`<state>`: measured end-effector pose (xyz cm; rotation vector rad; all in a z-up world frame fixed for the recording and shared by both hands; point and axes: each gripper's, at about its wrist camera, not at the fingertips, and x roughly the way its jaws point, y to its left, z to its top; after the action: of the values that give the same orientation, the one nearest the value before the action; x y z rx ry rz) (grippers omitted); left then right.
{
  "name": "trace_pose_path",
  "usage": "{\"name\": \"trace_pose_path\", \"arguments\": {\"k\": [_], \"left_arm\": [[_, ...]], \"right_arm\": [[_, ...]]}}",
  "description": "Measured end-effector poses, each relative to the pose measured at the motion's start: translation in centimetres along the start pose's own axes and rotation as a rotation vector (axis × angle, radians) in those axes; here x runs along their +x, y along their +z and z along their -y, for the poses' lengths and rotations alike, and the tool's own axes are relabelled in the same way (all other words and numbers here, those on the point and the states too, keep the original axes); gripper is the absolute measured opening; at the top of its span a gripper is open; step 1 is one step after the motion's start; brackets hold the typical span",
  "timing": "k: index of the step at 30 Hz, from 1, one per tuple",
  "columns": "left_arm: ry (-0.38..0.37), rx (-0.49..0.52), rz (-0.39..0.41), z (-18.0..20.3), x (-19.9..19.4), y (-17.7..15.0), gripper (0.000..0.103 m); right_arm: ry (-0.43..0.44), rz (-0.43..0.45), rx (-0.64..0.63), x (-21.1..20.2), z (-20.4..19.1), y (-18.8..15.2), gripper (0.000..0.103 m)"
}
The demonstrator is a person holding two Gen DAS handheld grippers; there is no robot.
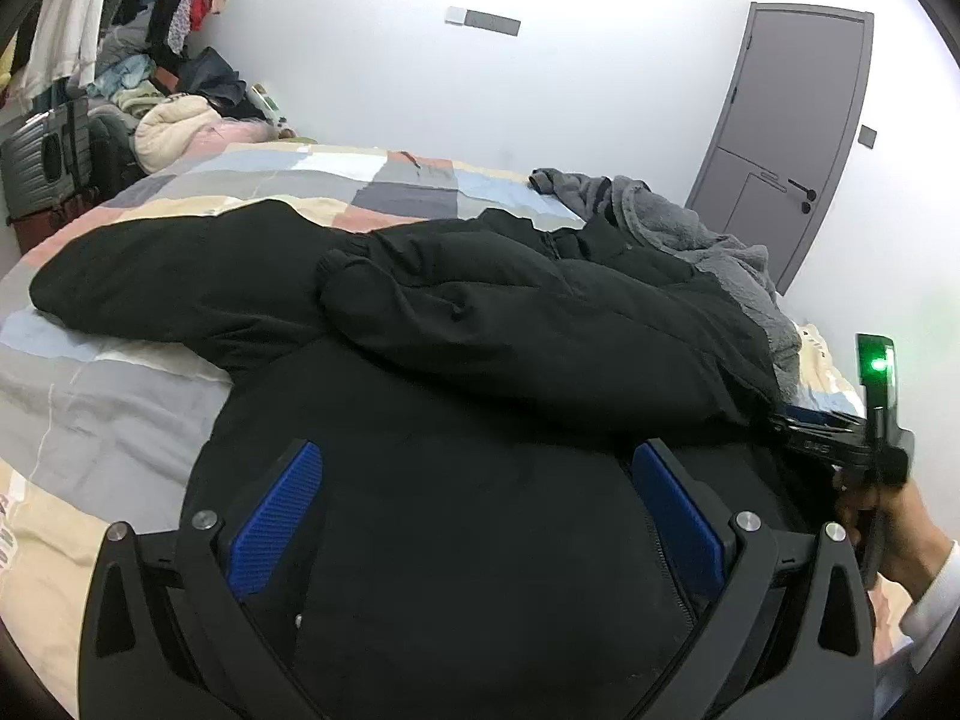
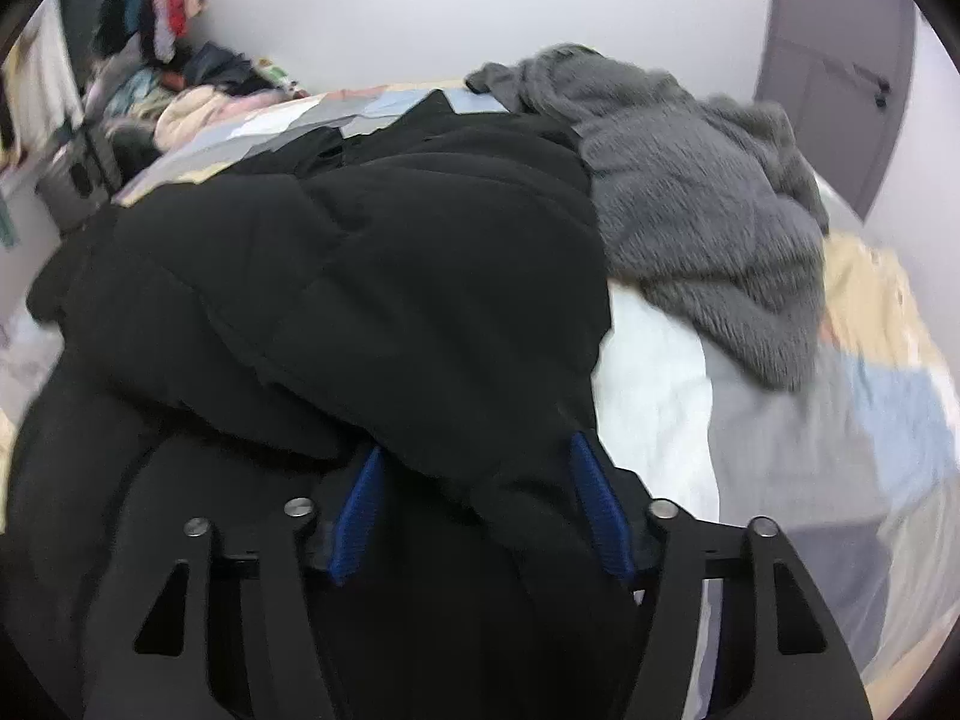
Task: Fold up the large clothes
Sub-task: 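Move the left tool to the other sleeve cuff and grasp it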
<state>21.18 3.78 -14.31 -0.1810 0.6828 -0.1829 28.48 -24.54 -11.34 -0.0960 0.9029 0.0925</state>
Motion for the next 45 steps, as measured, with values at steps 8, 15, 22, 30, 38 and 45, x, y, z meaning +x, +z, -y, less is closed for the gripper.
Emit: {"name": "trace_pose_path", "arguments": {"k": [8, 15, 22, 30, 38, 45], "left_arm": [[0.017, 0.008, -0.002, 0.6, 0.0, 0.1, 0.103], [0.018, 0.019, -0.005, 0.9, 0.1, -0.1, 0.103], [0.014, 0.012, -0.008, 0.8, -0.1, 0.1, 0.103], [0.014, 0.000, 0.007, 1.4, -2.0, 0.1, 0.103], [-0.012, 0.019, 0.048, 3.1, -5.1, -0.3, 0.103], [-0.017, -0.017, 0.064, 2.1, -7.3, -0.3, 0.103]], "right_arm": [[-0.038, 0.115, 0.024, -0.5, -0.3, 1.6, 0.026], [-0.075, 0.160, 0.132, 0.1, 2.7, 2.4, 0.022], [-0.013, 0.102, 0.234, 1.0, 4.9, 2.0, 0.023], [0.058, 0.099, 0.240, -4.0, 3.1, 1.1, 0.042], [0.130, 0.202, 0.170, -12.6, -1.1, -0.5, 0.042], [0.182, 0.280, 0.152, -18.4, -4.5, -4.9, 0.043]]}}
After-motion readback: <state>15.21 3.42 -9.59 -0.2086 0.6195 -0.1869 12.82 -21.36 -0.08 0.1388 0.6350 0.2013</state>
